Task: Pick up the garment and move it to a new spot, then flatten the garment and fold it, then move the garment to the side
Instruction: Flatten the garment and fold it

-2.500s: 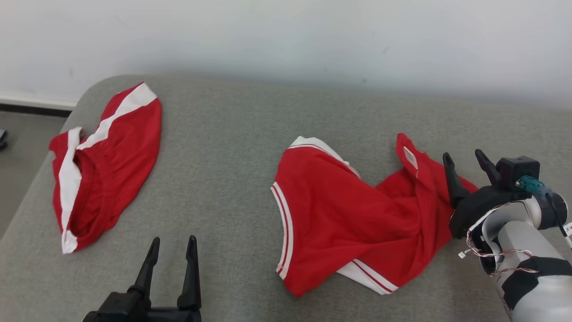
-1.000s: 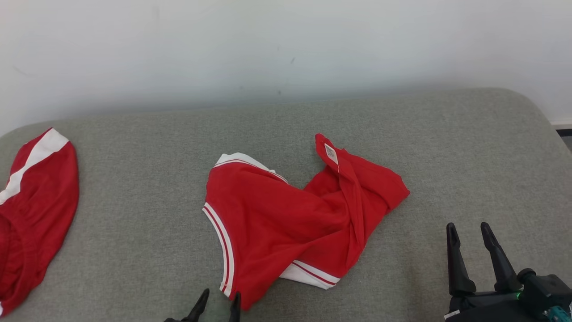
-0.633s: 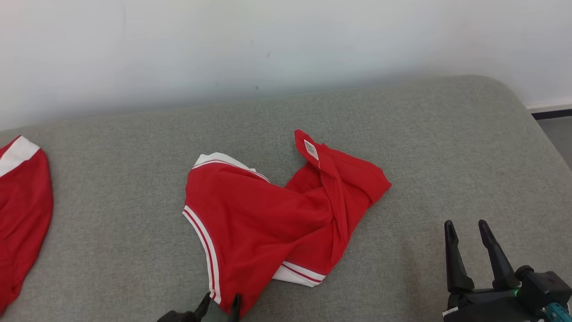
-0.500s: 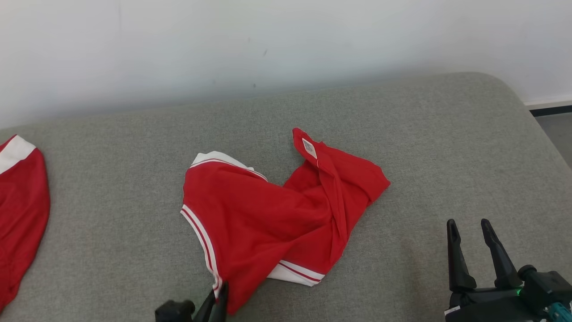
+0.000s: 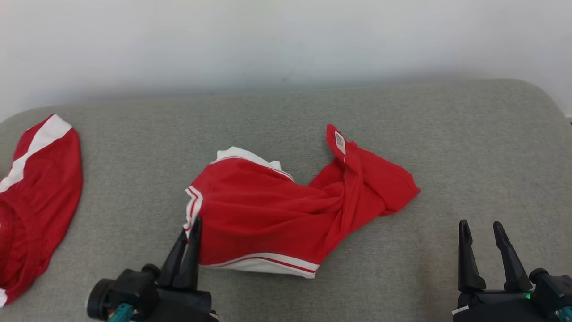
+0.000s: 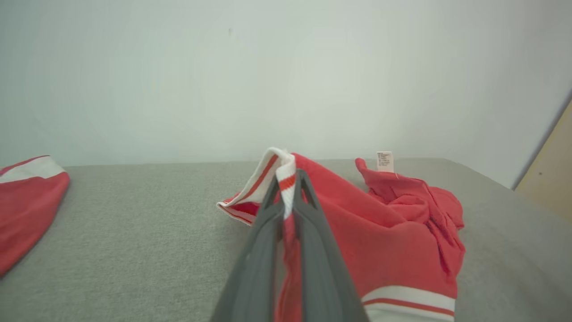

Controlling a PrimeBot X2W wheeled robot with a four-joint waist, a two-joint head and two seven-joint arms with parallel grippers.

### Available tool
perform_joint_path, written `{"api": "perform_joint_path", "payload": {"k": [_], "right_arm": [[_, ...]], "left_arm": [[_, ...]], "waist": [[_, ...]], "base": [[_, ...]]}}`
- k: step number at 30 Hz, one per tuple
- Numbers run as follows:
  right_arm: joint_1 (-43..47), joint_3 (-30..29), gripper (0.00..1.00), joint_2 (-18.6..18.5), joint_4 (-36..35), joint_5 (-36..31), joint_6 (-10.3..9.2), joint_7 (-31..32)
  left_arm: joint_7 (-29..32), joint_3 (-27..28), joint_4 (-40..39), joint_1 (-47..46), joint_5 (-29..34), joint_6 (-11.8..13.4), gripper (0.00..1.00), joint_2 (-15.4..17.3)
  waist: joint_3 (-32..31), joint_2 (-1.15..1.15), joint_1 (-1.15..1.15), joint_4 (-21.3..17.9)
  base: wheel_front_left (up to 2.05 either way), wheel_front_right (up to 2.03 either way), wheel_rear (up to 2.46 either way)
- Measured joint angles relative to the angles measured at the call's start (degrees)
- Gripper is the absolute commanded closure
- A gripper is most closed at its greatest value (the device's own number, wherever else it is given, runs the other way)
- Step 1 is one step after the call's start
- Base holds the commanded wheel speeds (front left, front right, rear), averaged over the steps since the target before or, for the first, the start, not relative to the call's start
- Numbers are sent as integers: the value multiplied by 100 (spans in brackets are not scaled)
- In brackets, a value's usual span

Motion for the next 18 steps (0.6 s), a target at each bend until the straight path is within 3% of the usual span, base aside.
{"api": "perform_joint_path", "payload": {"k": [5, 9, 18], "right_arm": [[-77, -34, 0, 9, 38, 8, 0, 0], [-102, -25, 0, 8, 113, 16, 0, 0], [-229, -104, 0, -92, 307, 14, 0, 0]], "left_arm": [[316, 57, -762, 186, 44, 152, 100, 151], [422, 246, -878, 273, -14, 241, 100, 297], [346, 500, -188, -290, -148, 129, 100, 569]], "waist": [[65, 0, 0, 102], [116, 0, 0, 29], [245, 0, 0, -308]], "base": [[0, 0, 0], [0, 0, 0], [0, 0, 0]]}}
